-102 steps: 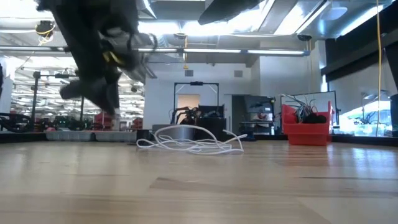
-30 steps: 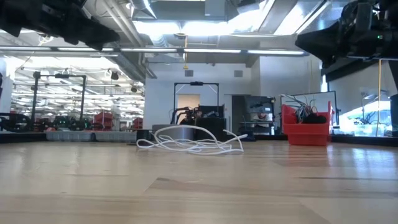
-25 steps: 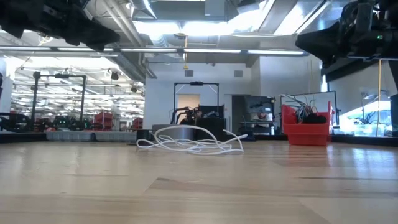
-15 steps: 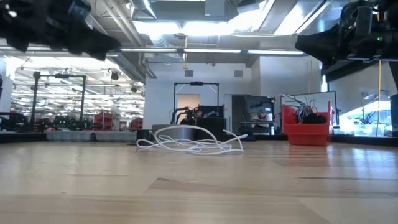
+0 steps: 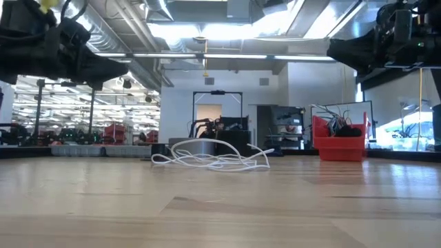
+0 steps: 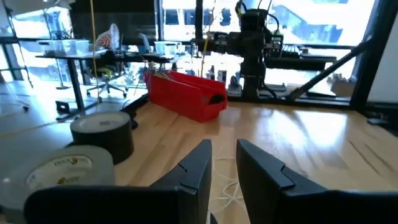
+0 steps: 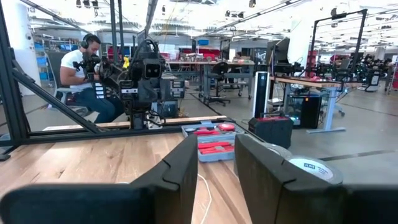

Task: Coil cords
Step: Return to Home Position

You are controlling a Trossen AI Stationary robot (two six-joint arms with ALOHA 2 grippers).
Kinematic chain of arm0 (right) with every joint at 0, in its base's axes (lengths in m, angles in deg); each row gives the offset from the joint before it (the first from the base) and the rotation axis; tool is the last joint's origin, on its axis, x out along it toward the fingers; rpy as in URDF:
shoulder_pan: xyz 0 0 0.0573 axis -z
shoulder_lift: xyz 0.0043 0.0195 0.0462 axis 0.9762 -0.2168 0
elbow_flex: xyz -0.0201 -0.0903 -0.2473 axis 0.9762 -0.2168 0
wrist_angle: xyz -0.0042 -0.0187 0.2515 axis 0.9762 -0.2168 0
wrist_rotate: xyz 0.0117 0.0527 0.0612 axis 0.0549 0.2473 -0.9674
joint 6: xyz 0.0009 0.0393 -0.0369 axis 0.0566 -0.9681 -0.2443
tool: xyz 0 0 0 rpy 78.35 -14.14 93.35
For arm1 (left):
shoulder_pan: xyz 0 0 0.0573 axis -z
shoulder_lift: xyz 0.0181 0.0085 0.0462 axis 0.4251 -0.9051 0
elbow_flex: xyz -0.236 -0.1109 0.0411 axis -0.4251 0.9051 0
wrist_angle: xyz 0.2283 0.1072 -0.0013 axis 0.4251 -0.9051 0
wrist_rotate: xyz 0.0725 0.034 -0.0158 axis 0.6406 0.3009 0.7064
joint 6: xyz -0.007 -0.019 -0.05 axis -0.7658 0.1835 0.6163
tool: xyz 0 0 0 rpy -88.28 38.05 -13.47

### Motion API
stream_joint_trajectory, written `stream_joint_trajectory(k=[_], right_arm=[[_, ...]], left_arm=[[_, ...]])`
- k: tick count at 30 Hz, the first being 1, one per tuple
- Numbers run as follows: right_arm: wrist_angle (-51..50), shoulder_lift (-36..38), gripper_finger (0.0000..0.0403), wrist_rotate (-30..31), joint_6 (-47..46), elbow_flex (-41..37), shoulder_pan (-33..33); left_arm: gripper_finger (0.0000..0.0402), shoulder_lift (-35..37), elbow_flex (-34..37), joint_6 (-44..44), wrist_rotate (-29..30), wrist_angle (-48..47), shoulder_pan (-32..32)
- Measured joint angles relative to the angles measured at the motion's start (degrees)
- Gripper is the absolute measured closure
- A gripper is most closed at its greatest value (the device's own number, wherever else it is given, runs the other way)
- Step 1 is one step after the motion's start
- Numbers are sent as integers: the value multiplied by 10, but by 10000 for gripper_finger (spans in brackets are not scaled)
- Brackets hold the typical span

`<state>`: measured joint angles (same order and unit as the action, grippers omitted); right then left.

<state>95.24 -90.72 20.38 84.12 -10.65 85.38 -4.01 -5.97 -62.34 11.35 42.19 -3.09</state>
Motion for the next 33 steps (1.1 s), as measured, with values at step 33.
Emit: stream_joint_trajectory(k=[33], right_arm=[[-172, 0, 292, 14, -37, 0, 0]], left_arm=[[334, 110, 3, 7, 187, -107, 39]])
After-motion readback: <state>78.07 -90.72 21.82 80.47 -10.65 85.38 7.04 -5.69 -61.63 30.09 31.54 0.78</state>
